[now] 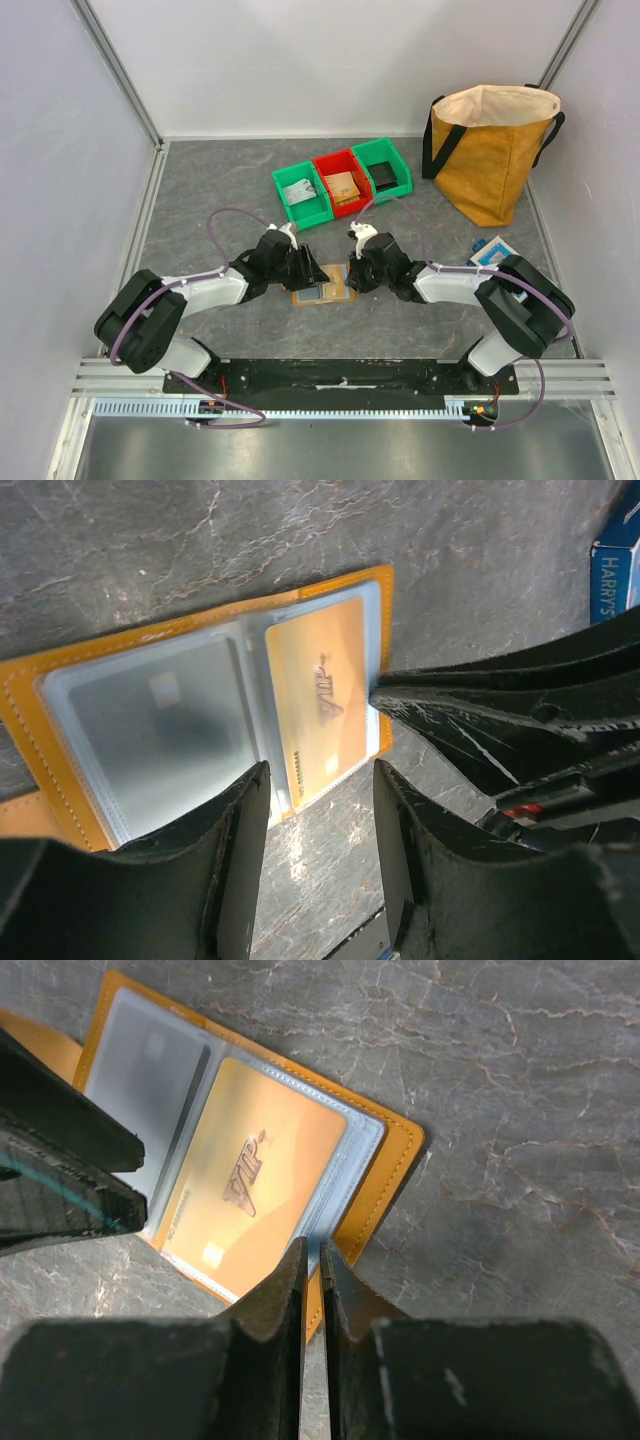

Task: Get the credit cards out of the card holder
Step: Remove the credit card from the card holder.

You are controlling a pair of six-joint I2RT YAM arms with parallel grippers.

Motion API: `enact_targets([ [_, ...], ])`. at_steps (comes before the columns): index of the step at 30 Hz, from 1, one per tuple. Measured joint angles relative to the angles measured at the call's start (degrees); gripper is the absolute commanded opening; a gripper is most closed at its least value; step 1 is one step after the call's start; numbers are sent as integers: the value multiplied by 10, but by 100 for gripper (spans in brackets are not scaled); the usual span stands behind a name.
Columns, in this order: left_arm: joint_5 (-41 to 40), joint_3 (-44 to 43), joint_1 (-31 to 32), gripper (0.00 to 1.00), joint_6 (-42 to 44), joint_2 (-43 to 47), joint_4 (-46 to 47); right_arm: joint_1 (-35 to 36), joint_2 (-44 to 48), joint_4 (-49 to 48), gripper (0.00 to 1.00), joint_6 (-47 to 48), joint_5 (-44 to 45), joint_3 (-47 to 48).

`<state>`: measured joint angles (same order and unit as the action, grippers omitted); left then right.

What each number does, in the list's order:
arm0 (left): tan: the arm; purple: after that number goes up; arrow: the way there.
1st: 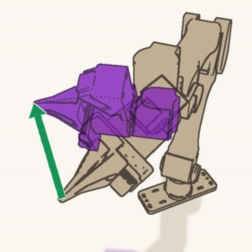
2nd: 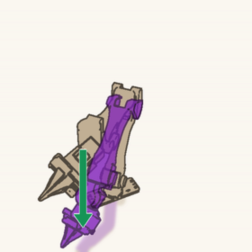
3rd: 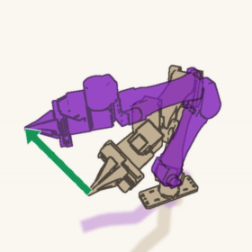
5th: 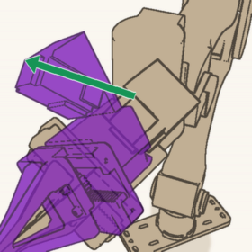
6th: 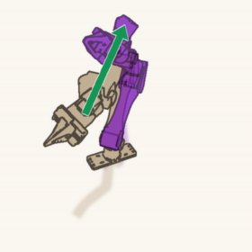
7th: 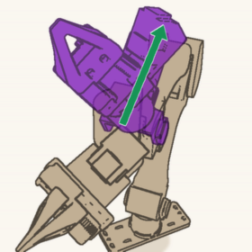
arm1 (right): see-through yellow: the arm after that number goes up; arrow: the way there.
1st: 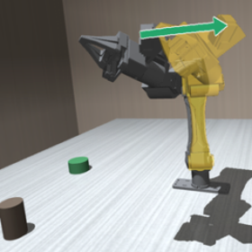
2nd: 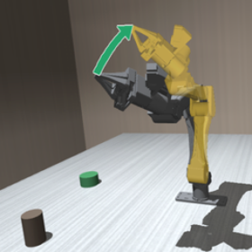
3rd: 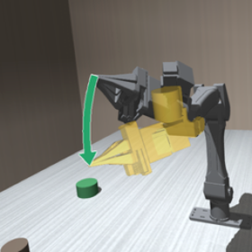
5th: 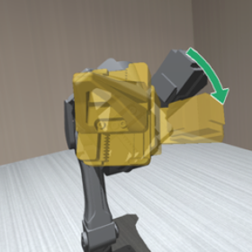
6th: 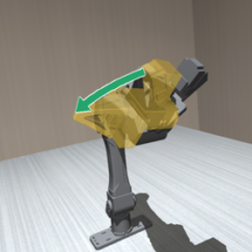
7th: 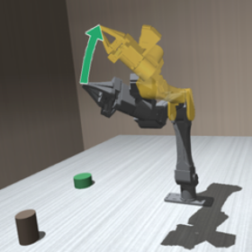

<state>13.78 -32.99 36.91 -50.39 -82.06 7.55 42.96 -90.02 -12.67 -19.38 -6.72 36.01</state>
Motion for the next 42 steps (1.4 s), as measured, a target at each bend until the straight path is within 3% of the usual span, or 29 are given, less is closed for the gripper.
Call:
enact_targets([
  [5,-2,7,3,49,-6,-10,9,0,15,30,25,-6,-5,0],
  [17,-2,15,5,47,-8,-12,21,0,43,76,24,-24,5,40],
  [32,-3,15,5,46,-9,-28,28,-1,-15,29,5,-58,-23,28],
  [42,-3,26,4,39,-27,-38,54,-11,-37,-26,1,-76,-49,17],
])
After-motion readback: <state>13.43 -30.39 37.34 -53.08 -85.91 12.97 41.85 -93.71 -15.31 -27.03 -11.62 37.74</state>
